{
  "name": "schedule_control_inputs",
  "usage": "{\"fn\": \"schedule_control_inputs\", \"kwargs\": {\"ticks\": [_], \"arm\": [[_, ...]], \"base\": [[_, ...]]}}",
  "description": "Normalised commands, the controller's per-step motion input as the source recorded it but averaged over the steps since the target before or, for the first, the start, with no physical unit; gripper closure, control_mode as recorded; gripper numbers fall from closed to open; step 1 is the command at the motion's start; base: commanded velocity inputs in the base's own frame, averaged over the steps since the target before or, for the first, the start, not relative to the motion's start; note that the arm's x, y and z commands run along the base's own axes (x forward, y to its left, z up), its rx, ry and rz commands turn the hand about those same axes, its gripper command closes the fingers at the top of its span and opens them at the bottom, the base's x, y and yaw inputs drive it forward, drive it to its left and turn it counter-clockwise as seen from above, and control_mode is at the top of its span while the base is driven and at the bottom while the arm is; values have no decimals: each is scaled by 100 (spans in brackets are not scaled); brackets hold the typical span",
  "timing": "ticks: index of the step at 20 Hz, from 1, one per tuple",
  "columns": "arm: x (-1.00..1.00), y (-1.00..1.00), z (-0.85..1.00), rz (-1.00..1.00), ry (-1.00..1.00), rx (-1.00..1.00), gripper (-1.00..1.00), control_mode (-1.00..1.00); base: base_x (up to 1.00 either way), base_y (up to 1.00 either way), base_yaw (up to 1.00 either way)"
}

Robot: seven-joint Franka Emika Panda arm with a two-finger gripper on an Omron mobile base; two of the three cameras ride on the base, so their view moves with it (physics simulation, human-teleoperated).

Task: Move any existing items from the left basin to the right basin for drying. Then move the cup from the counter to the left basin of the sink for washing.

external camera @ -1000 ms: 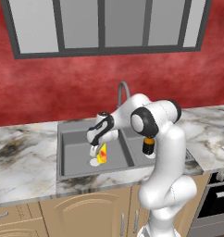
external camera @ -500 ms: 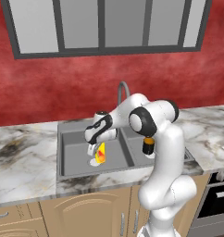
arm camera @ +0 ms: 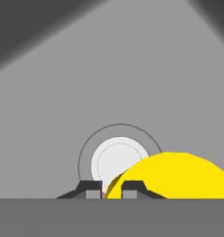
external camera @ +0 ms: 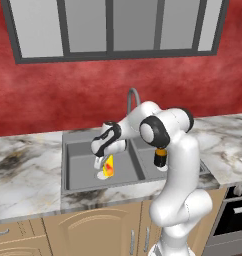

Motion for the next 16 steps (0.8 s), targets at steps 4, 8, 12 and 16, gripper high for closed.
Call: {"fn": "schedule_control_inputs", "kwargs": {"ticks": [4, 8, 12, 16], "arm": [[-4, 0, -2, 0, -3, 0, -100, -100], [-7, 0, 1, 0, -5, 0, -100, -100], [-4, 0, 4, 0, -2, 0, -100, -100], [-4, 0, 12, 0, -2, 0, -100, -100]], "base": [[0, 0, 0], [0, 0, 0], [0, 0, 0], [0, 0, 0]]}}
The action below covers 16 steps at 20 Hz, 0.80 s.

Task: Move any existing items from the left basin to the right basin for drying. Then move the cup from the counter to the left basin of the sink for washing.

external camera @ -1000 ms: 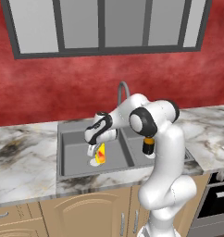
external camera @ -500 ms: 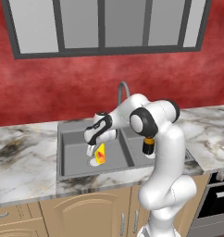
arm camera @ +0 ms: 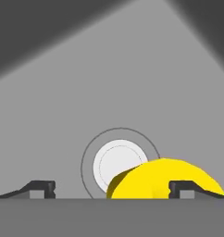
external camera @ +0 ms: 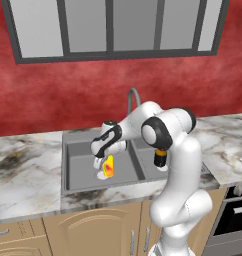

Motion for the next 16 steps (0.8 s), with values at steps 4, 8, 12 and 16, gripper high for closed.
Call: {"fn": "schedule_control_inputs", "kwargs": {"ticks": [4, 8, 12, 16], "arm": [[-6, 0, 20, 0, -2, 0, -100, -100], [-9, 0, 28, 0, -3, 0, -100, -100], [-12, 0, 35, 0, -5, 0, -100, -100], [-17, 0, 38, 0, -5, 0, -100, -100]], "base": [[0, 0, 0], [0, 0, 0], [0, 0, 0], [0, 0, 0]]}}
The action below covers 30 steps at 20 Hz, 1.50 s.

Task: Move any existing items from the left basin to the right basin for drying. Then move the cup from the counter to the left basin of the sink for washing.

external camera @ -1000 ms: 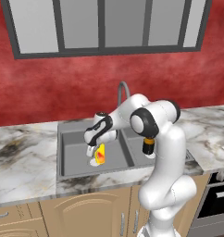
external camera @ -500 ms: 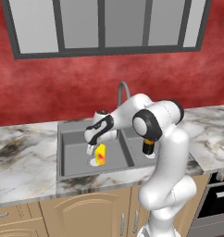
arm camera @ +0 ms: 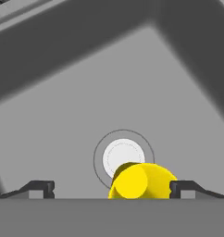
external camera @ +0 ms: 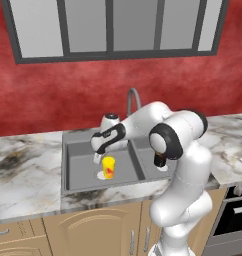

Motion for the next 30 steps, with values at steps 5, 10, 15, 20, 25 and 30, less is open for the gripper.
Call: {"fn": "schedule_control_inputs", "kwargs": {"ticks": [5, 10, 15, 20, 25, 30], "arm": [[-27, 0, 43, 0, -6, 0, -100, -100], [-34, 10, 48, 0, -4, -1, -100, -100], [-38, 14, 56, 0, -1, -3, -100, -100], [-41, 17, 59, 0, 0, -6, -100, -100], [-45, 19, 60, 0, 0, -7, -100, -100], [-48, 22, 59, 0, 0, -9, -100, -100]], "base": [[0, 0, 0], [0, 0, 0], [0, 0, 0], [0, 0, 0], [0, 0, 0], [0, 0, 0]]}}
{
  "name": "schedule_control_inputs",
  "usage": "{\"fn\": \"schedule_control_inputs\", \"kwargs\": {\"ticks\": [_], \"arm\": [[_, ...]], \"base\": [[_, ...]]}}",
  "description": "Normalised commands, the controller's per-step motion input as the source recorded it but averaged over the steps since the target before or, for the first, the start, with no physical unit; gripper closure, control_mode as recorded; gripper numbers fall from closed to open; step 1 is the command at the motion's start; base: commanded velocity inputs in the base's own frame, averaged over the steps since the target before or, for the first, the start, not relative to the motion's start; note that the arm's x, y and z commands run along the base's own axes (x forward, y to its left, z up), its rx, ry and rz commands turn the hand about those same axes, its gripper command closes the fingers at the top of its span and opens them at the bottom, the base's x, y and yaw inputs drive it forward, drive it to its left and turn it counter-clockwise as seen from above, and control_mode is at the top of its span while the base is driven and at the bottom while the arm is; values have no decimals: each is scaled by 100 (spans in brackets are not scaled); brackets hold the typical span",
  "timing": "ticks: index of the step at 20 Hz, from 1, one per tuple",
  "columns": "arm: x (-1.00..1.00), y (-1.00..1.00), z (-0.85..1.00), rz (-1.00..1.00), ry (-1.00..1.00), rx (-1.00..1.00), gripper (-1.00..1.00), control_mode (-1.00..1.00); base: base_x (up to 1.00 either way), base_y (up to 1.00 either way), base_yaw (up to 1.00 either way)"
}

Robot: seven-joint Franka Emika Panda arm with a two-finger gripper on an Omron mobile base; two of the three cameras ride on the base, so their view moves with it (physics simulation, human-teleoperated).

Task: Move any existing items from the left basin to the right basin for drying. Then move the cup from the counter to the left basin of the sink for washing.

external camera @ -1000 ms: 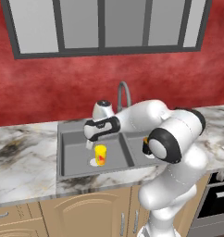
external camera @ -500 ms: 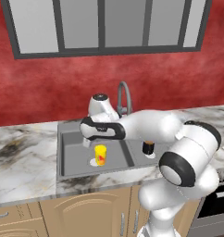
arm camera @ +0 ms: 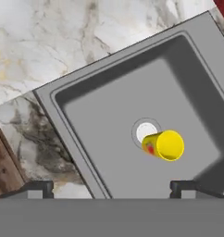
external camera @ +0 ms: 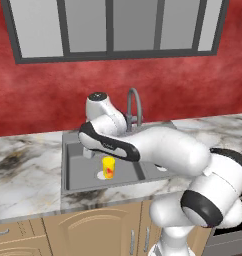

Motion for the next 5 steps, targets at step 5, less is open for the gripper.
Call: {"fn": "schedule_control_inputs", "kwargs": {"ticks": [5], "arm": [[-56, 26, 49, 0, -2, -9, -100, -100]], "base": [[0, 0, 0]]}}
